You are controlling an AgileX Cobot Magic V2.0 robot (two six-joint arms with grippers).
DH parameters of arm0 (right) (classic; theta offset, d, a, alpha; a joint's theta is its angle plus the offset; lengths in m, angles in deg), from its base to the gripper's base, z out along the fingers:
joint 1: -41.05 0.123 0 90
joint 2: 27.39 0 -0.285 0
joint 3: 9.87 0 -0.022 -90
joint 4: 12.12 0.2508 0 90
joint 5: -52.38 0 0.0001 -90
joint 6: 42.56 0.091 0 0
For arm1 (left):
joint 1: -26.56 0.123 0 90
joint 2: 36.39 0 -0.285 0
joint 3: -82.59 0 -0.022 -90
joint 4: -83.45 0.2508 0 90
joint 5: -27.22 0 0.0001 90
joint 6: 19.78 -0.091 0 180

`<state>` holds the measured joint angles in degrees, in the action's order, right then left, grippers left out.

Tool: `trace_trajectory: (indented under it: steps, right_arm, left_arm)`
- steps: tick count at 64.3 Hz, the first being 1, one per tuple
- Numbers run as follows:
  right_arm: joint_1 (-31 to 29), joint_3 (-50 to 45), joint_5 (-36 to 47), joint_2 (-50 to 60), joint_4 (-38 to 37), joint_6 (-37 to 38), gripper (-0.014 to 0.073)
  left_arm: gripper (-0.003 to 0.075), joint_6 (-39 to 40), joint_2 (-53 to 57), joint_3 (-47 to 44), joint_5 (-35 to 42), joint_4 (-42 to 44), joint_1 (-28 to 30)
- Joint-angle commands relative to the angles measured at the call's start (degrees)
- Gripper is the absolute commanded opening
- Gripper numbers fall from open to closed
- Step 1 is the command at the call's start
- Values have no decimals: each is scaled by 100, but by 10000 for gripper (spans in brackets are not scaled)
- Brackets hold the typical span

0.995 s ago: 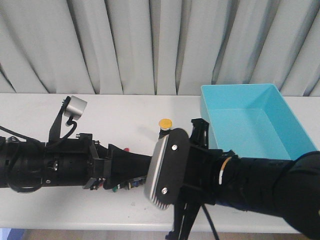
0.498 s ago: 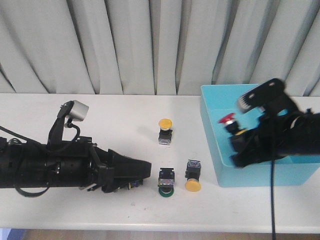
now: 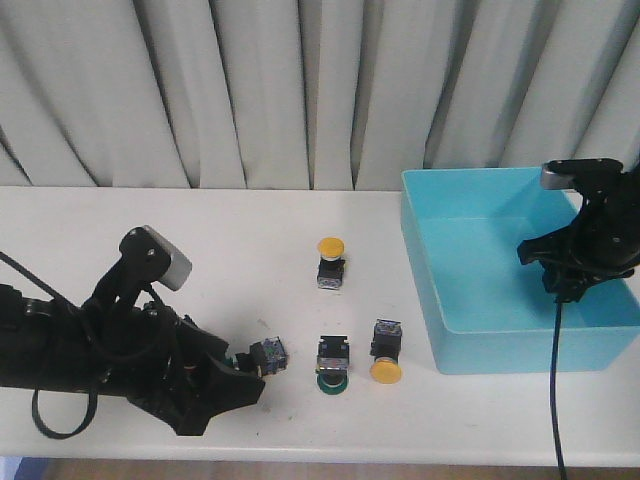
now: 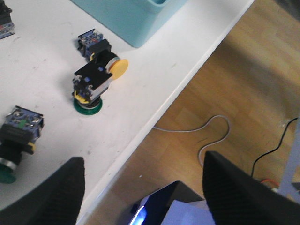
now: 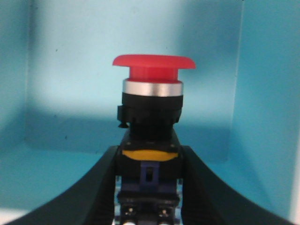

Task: Pick red and yellow buttons and place in box
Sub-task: 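Carry the red button with the right gripper into the blue box, then release the red button in the box and raise the right gripper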

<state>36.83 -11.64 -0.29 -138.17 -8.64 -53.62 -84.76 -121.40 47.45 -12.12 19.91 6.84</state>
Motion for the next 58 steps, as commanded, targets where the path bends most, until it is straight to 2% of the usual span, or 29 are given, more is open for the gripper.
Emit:
trace_trajectory:
  steps: [1,18,38,58]
  right_arm:
    - [-14,561,-60,-176,35,2,220]
    - [-14,1251,-295,-1100,146,-51,234]
    - [-14,1332,-357,-1543,153,-68,251]
    - [-14,1337,-301,-1540,153,-68,405]
  left_arm:
    - [524,-5,147,150,96,-164,-9]
    - [524,-5,147,150,266,-164,-9]
    - [524,-5,147,150,371,-164,-9]
    - [524,-5,147,150,371,-164,-9]
